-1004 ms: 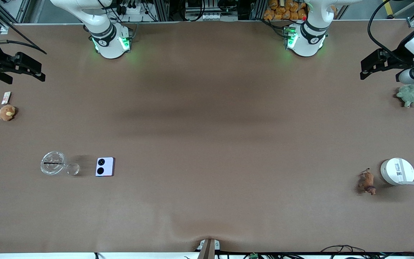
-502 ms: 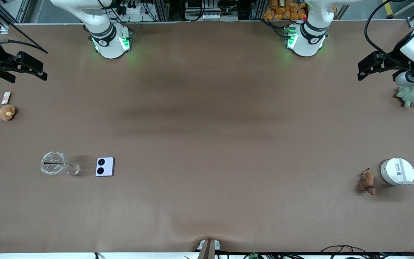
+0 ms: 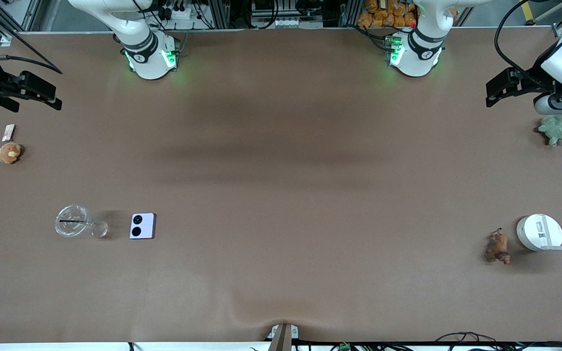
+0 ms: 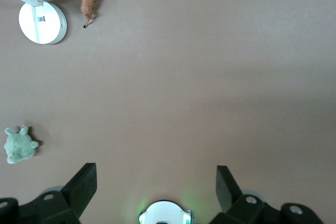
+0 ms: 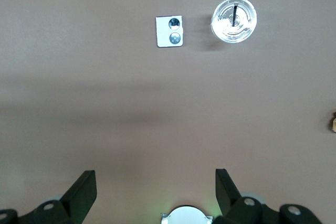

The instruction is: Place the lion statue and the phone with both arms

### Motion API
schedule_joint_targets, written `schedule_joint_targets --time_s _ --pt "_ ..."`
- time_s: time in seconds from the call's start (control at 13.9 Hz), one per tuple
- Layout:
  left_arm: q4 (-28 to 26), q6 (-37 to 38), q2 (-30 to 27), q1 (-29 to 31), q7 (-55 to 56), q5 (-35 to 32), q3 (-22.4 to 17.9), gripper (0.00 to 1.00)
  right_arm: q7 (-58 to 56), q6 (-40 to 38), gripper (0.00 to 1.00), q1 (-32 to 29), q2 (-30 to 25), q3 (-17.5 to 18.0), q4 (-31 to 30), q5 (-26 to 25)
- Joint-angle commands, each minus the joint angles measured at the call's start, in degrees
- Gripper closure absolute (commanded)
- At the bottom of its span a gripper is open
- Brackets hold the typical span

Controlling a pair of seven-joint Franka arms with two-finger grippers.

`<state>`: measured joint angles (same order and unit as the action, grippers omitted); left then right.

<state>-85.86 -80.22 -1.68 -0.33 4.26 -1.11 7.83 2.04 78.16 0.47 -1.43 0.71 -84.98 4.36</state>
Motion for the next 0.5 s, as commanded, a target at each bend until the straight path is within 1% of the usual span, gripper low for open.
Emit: schedule_joint_targets --time_s 0.0,0.22,0.43 --pt "-1.3 -0.5 -1.3 0.3 -1.2 -1.2 0.3 0.00 1.0 0.7 0.00 -1.3 -1.7 0.4 -1.9 1.3" --pt "-1.3 -0.3 -1.3 0.3 -1.2 -1.2 0.3 0.00 0.9 0.6 0.00 -1.2 -1.8 0.3 -1.9 1.2" --pt "-1.3 -0.3 -1.2 0.3 -1.2 -1.2 0.3 0.00 0.5 0.9 0.00 -0.8 -1.8 0.5 -1.8 0.0"
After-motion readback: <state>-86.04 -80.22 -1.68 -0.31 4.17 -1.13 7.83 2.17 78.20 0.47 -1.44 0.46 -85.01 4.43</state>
